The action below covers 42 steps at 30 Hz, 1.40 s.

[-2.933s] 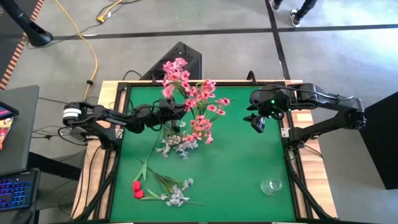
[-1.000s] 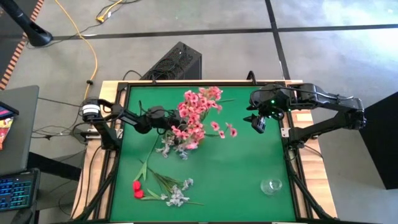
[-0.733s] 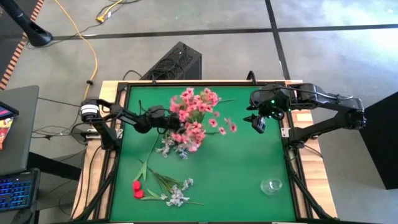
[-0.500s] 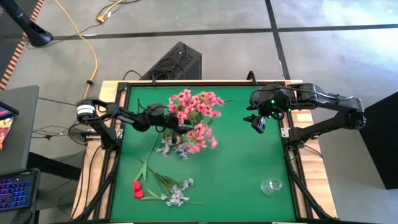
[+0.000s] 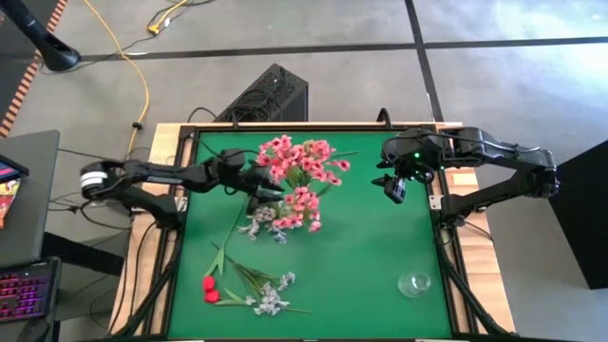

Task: Sort flowers into vase by color
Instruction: Put the white flowers into the top transparent vase

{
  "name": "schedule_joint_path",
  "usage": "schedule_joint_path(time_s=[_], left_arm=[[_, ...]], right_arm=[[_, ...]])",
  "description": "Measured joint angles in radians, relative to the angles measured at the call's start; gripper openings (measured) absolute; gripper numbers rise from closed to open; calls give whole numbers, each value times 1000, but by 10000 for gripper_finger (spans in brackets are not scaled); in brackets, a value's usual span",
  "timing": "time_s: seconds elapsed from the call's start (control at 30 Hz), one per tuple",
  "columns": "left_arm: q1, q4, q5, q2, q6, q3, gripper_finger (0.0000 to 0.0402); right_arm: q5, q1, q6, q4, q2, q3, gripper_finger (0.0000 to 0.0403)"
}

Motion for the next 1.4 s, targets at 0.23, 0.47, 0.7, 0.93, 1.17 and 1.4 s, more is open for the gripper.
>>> schedule_joint_path(time_s=[0.23,0.47,0.7,0.93,1.17,1.4], left_arm=[[1,-334,-92,-137,63,0,142],[3,-542,-196,-252,154,6,142],[26,-929,-459,-211,407,200,142],[81,-1159,-629,-24,786,330,142],[91,-1143,-782,154,1022,331,142],[91,-1100,-760,216,1075,331,142]], right_arm=[[0,0,-5,8,0,0,276],[0,0,-28,19,0,0,276],[0,0,-29,19,0,0,276],[0,0,-29,18,0,0,276],[0,0,-29,16,0,0,276],[0,0,-32,15,0,0,276]])
